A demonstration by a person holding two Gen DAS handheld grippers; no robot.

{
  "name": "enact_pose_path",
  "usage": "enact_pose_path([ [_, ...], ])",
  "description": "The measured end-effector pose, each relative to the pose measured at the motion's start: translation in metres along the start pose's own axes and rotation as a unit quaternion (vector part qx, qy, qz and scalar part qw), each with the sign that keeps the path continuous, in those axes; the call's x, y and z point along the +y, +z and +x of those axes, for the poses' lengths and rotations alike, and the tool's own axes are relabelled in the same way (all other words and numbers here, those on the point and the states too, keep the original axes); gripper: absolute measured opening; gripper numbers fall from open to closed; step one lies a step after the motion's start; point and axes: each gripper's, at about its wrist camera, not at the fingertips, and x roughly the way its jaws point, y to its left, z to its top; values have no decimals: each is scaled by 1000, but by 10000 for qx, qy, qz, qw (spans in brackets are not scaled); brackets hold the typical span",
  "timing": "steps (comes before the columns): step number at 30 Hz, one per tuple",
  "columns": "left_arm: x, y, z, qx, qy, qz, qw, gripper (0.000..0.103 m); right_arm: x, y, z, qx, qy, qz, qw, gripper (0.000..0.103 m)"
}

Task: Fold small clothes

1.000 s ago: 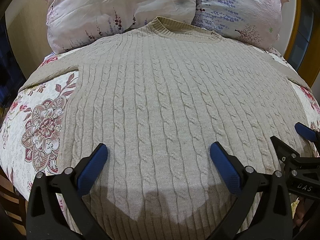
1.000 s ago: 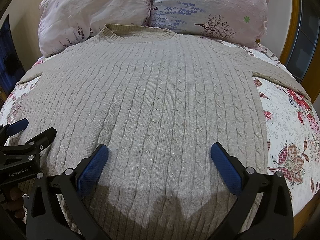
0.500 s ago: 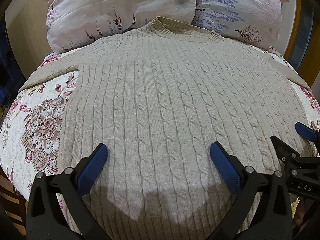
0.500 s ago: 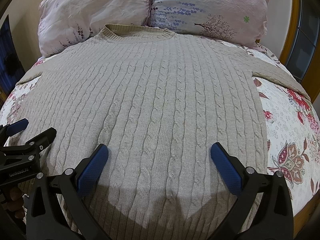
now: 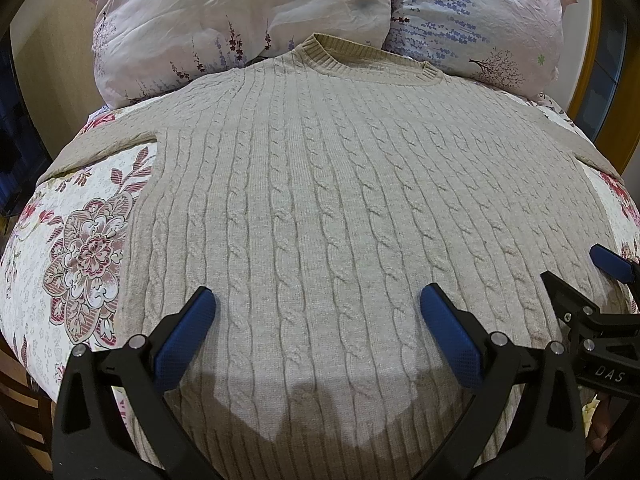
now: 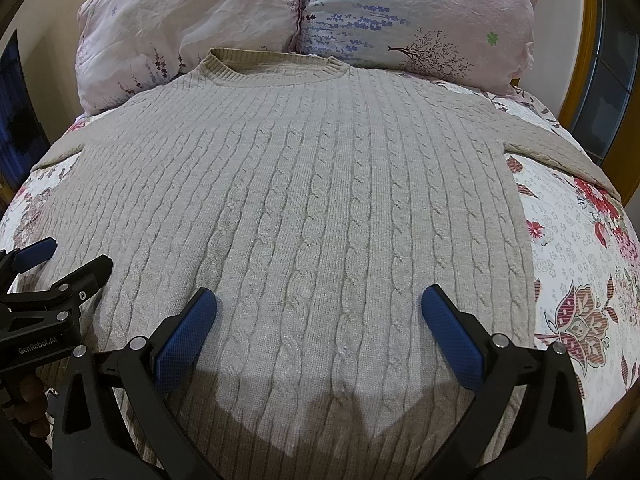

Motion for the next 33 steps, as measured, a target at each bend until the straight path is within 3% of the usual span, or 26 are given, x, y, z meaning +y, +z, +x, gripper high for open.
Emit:
enact_pose_path([
  [28,-3,2,-1,47,-3,4,10000,101,0,0,0,84,27,-28,10000,102],
  [31,0,6,0,125,-35,40,9999,101,1,3,3,191,125,-72,9997,102],
  [33,3,10,3,241,-93,101,9996,101,-13,12,-2,314,493,75,9983,102],
])
